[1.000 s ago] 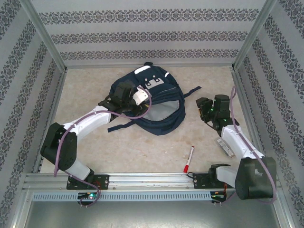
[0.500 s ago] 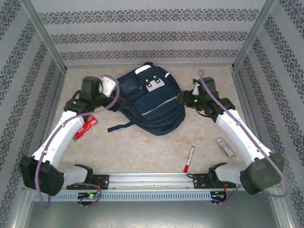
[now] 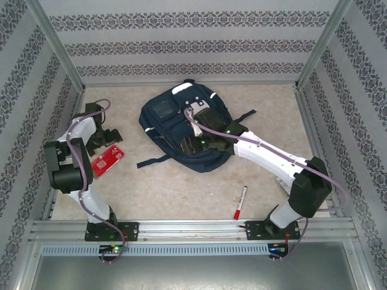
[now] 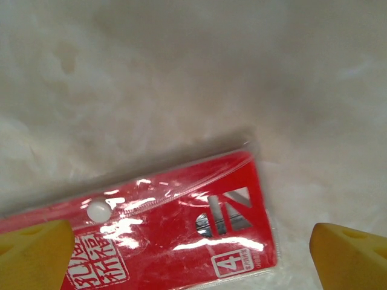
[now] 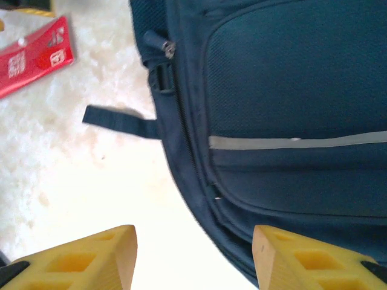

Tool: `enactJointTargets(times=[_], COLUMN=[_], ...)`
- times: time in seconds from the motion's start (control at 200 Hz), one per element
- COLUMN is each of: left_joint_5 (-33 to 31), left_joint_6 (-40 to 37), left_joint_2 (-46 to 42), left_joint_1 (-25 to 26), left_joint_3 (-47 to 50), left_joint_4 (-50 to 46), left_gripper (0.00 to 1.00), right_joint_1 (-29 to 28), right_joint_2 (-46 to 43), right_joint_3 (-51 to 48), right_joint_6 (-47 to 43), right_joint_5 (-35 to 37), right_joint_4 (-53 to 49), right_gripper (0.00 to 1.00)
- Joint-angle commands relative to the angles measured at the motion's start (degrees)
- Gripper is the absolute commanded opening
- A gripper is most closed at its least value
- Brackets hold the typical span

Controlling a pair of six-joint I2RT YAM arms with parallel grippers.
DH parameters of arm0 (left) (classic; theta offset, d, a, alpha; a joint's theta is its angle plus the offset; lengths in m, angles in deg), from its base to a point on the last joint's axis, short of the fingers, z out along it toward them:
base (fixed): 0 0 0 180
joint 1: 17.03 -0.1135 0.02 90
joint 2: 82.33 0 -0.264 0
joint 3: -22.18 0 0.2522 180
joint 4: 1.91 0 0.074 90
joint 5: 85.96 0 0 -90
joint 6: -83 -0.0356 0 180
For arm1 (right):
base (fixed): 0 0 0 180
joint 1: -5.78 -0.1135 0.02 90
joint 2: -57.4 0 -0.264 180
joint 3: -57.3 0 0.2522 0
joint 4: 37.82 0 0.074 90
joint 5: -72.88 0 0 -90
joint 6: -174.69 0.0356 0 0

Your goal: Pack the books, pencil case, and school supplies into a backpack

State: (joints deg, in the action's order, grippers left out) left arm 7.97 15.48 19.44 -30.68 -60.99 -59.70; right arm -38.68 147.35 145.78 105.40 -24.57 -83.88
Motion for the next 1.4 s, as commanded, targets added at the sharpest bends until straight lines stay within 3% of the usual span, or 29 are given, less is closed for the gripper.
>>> enactJointTargets(times=[0.0, 0.28, 0.43, 0.55, 0.675, 0.734, 0.839, 0.924, 1.014, 1.144, 1.294, 1.394], left_joint_5=[5.0, 6.2, 9.8, 10.7, 16.6, 17.8, 9.4, 3.0, 2.3, 3.9, 6.7, 6.4], left_joint_6=[6.3, 10.7, 16.0, 24.6, 29.1, 28.4, 27.7, 30.3, 32.8, 36.7, 37.7, 37.2], left_joint_2=[-0.2, -8.7, -16.1, -23.1, -28.2, -30.4, -35.7, -40.0, -43.7, -47.0, -47.5, -46.1], left_joint_1=[-0.7, 4.2, 13.5, 22.1, 27.8, 28.0, 27.9, 27.0, 25.1, 23.3, 21.0, 20.0], left_joint_3=[6.2, 21.2, 26.8, 28.4, 29.4, 27.9, 22.8, 19.4, 20.0, 27.9, 35.9, 39.0], left_joint_4=[3.7, 8.0, 7.5, 6.5, 9.1, 6.2, -6.0, -15.6, -20.1, -17.9, -7.7, -4.0], left_gripper=[1.00, 1.00, 1.00, 1.00, 1.00, 1.00, 1.00, 1.00, 1.00, 0.89, 0.61, 0.55], right_joint_1=[-2.0, -2.9, -2.0, 0.7, 1.6, 1.6, 1.2, 0.1, -1.1, -3.5, -5.5, -6.1], right_joint_2=[1.4, 3.8, 5.3, 6.7, 6.8, 7.6, 11.7, 16.1, 20.3, 25.3, 29.8, 31.7], right_joint_3=[2.3, 2.2, 3.3, 3.4, 1.2, 1.1, 2.9, 5.3, 8.3, 11.4, 15.1, 14.7], right_joint_6=[-1.4, 0.5, 0.0, 2.8, 3.7, 2.2, 1.8, 0.8, 0.9, 4.4, 5.5, 6.2], right_joint_5=[-2.0, -5.3, -7.1, -11.4, -14.2, -20.0, -28.9, -32.7, -33.7, -32.5, -28.5, -26.5], right_joint_4=[1.6, 3.0, 3.1, 3.4, 6.2, 7.7, 6.1, 3.3, 1.1, 2.1, 1.4, 4.1], right_gripper=[0.53, 0.53, 0.54, 0.53, 0.49, 0.45, 0.43, 0.46, 0.49, 0.50, 0.51, 0.49])
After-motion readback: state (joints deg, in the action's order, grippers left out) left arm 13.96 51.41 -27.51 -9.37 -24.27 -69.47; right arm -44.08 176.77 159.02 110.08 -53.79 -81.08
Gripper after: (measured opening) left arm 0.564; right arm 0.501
